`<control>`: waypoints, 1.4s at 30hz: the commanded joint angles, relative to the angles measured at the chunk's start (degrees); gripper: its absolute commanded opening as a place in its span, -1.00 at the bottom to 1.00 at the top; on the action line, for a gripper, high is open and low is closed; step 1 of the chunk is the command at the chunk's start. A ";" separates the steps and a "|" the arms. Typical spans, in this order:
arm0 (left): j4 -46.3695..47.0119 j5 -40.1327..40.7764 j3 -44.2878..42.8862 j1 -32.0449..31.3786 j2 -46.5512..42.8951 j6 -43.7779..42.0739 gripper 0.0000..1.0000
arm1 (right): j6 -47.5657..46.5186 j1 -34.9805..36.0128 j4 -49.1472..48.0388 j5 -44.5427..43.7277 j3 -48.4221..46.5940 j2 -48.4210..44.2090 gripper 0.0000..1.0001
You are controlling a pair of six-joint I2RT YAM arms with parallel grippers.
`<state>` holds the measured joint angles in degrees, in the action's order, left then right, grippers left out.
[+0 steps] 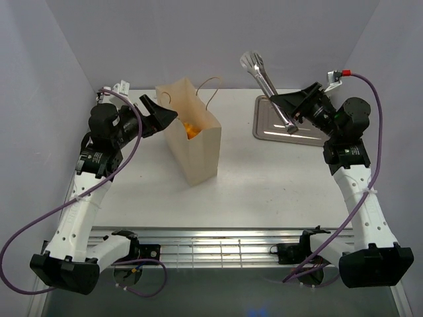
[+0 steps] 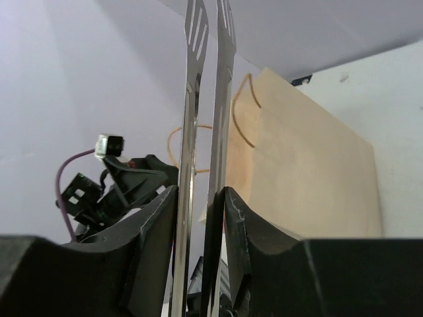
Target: Place the fake bread into the paper bag
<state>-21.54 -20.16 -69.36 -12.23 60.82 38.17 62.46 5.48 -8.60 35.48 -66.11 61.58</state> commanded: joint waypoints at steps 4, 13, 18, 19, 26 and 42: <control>-7.36 13.44 -2.80 -0.25 -5.88 -1.35 0.96 | -11.87 0.06 1.81 -3.65 3.35 3.36 -0.22; -10.80 29.57 5.81 -0.25 -19.33 -1.70 0.96 | -25.09 5.33 0.08 -13.24 10.55 10.30 -0.25; -12.03 27.38 8.27 -0.25 -19.60 -1.53 0.96 | -26.86 8.67 -7.37 -17.28 17.92 15.75 -0.26; -12.03 27.02 8.63 -0.25 -19.60 -1.35 0.96 | -26.95 9.02 -8.44 -17.90 18.81 16.63 -0.26; -10.63 22.02 14.77 -0.25 -20.91 0.41 0.96 | -28.70 13.86 -21.36 -23.70 27.16 23.05 -0.26; -10.80 15.77 19.62 -0.25 -22.94 2.34 0.96 | -31.17 19.05 -22.88 -30.65 26.48 38.61 0.00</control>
<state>-32.60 -2.66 -50.04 -12.23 38.30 39.72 32.64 24.21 -32.58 7.62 -36.56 98.00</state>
